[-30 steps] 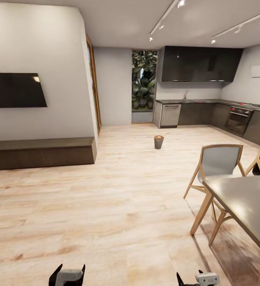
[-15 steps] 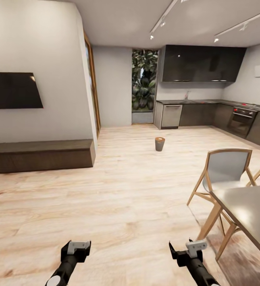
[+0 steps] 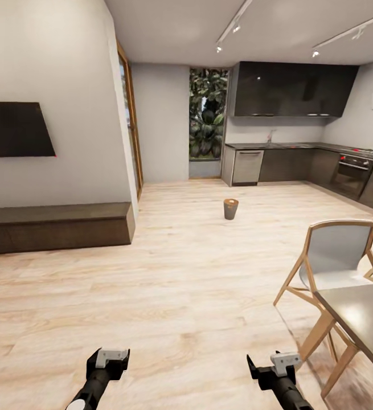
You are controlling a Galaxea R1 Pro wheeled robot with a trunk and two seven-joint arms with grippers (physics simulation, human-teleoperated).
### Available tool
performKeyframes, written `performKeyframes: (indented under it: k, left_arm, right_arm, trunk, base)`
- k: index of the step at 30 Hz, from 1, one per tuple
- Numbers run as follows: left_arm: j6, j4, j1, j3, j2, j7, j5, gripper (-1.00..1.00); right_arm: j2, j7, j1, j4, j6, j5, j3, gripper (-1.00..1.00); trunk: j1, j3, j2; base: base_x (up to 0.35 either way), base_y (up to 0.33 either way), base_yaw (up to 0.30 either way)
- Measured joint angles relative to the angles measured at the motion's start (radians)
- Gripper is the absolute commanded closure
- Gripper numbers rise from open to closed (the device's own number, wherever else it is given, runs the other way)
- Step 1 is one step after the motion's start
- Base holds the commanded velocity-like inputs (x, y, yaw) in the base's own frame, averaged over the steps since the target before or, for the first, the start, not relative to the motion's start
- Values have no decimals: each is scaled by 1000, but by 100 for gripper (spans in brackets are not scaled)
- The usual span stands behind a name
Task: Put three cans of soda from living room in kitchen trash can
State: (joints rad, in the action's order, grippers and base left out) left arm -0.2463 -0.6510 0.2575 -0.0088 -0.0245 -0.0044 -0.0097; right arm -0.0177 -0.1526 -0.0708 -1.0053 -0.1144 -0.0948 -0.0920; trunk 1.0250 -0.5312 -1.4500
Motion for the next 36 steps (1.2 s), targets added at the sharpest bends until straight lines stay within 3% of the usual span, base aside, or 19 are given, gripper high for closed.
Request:
performKeyframes:
  k: [23,36]
  left_arm:
    - [-23,5,1,8,-1,0,5,-100]
    - [-19,5,2,9,0,-2,5,-100]
  right_arm:
    - [-5,1,3,62,-2,0,-2,-100]
    - [-4,1,3,72,-3,-2,-3,-100]
  trunk:
    - [0,-28,0]
    - [0,-31,0]
  base:
    - [322,-24,0]
    - [323,32,0]
